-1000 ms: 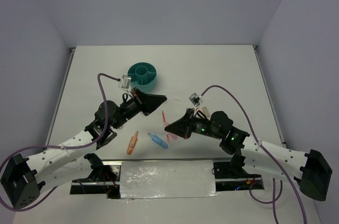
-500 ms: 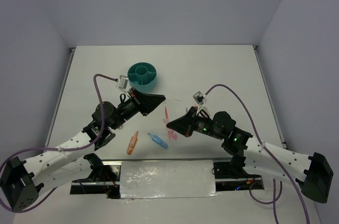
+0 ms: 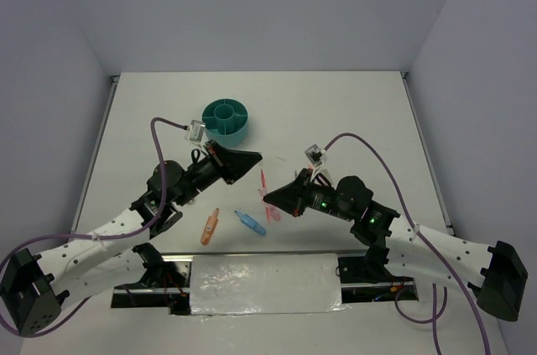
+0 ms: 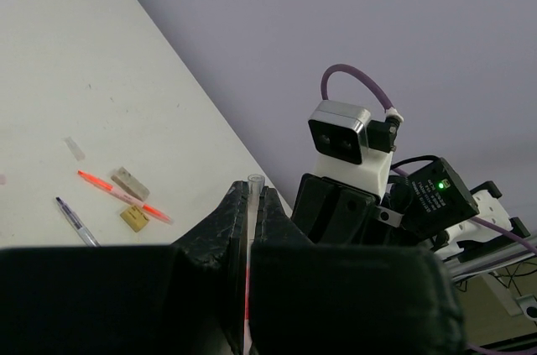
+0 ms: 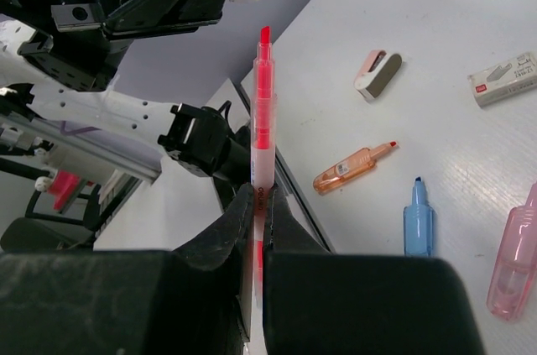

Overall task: Sort the stationery into containers
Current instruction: Close the pen cap on the pen.

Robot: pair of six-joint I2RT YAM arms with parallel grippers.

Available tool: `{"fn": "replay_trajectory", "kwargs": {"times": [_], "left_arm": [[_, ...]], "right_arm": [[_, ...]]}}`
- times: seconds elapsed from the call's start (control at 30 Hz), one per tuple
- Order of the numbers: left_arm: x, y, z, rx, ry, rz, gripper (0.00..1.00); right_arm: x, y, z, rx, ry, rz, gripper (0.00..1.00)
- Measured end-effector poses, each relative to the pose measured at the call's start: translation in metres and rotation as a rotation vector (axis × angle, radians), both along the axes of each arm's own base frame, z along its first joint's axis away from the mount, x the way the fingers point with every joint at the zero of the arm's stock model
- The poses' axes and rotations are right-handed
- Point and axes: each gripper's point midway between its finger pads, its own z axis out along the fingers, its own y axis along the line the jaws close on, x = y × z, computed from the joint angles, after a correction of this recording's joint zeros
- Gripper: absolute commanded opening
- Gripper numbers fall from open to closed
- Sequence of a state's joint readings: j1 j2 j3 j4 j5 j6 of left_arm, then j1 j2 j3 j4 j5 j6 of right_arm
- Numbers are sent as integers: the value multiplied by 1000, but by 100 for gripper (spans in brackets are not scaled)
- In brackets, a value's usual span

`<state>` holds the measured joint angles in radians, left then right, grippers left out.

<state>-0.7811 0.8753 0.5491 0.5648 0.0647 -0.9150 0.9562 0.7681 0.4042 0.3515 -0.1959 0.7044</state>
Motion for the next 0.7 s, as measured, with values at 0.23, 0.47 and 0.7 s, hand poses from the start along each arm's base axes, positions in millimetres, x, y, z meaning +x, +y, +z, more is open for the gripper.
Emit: {"fn": "replay_trajectory", "kwargs": {"times": [0.23,0.47,0.7], "left_arm": [[0,0,0,-1,1,-1,0],[-1,1,-18,22,28,-1,0],[-1,1,-20,24,31,0,0]], "right_arm": [[1,0,0,-2,0,-2,0],[2,1,-2,-7,1,-2,0],[2,1,-3,-11,0,-6,0]]}}
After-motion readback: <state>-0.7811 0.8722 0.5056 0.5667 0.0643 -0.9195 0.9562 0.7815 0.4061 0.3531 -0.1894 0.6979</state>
